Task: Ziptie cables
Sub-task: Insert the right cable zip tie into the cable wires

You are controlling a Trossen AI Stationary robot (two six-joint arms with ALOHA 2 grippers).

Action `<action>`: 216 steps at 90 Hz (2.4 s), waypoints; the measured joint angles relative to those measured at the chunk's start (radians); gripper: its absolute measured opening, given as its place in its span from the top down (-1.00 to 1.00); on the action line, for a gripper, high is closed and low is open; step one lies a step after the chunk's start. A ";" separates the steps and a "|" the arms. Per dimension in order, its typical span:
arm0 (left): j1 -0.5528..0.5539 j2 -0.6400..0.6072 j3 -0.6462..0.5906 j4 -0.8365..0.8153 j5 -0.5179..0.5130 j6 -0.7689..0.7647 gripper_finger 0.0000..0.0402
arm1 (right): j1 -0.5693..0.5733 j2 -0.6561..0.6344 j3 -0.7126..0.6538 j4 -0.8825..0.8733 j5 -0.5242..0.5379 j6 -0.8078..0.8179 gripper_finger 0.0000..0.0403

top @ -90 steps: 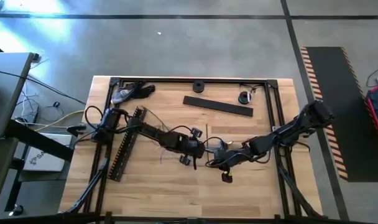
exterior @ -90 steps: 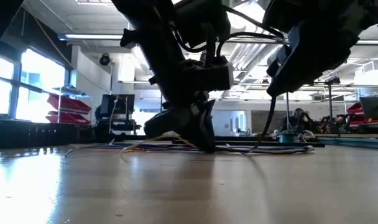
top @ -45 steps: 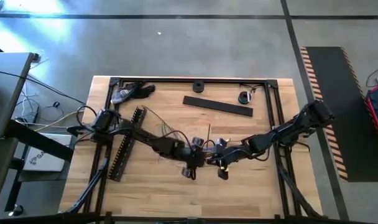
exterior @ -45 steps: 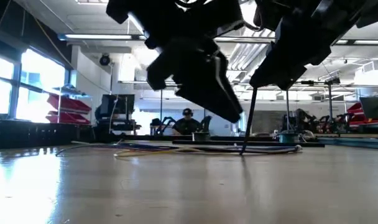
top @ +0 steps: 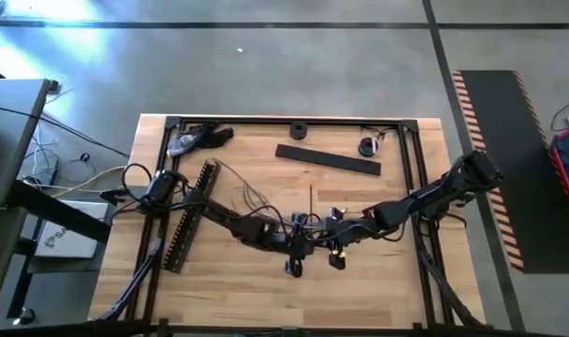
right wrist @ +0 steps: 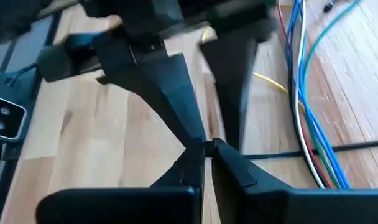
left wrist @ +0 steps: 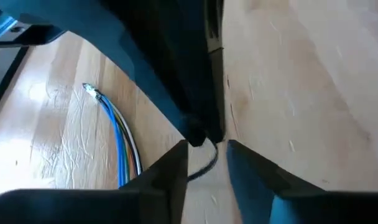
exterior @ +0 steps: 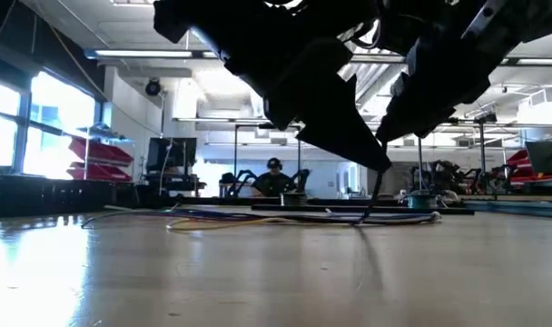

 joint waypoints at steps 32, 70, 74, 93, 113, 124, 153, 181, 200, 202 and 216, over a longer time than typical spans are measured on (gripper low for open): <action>0.000 0.000 0.001 0.016 -0.019 -0.022 0.95 | 0.000 0.000 0.000 0.002 -0.001 0.000 1.00; -0.010 0.000 -0.070 0.100 -0.070 -0.092 1.00 | -0.003 -0.022 0.000 -0.004 -0.113 -0.078 0.41; -0.009 0.001 -0.096 0.131 -0.069 -0.107 1.00 | -0.008 -0.043 0.000 -0.025 -0.143 -0.094 0.28; 0.003 0.002 -0.168 0.255 -0.004 -0.144 1.00 | -0.062 -0.163 -0.012 -0.133 -0.017 -0.167 -0.10; 0.020 0.002 -0.177 0.257 0.044 -0.146 1.00 | -0.343 -0.146 -0.160 0.074 -0.075 -0.297 -0.15; 0.028 0.002 -0.177 0.256 0.064 -0.146 1.00 | -0.504 -0.098 -0.254 0.325 -0.143 -0.339 -0.15; 0.046 0.002 -0.177 0.247 0.090 -0.145 1.00 | -0.722 0.185 -0.239 0.528 -0.360 -0.352 -0.42; 0.048 0.001 -0.177 0.240 0.121 -0.136 1.00 | -0.750 0.331 -0.138 0.548 -0.448 -0.408 -0.53; 0.048 0.001 -0.177 0.226 0.123 -0.135 1.00 | -0.774 0.334 -0.135 0.537 -0.565 -0.432 -0.50; 0.047 0.001 -0.177 0.226 0.123 -0.135 1.00 | -0.775 0.334 -0.135 0.535 -0.585 -0.431 -0.48; 0.048 0.001 -0.177 0.225 0.120 -0.133 1.00 | -0.773 0.336 -0.136 0.529 -0.679 -0.436 -0.34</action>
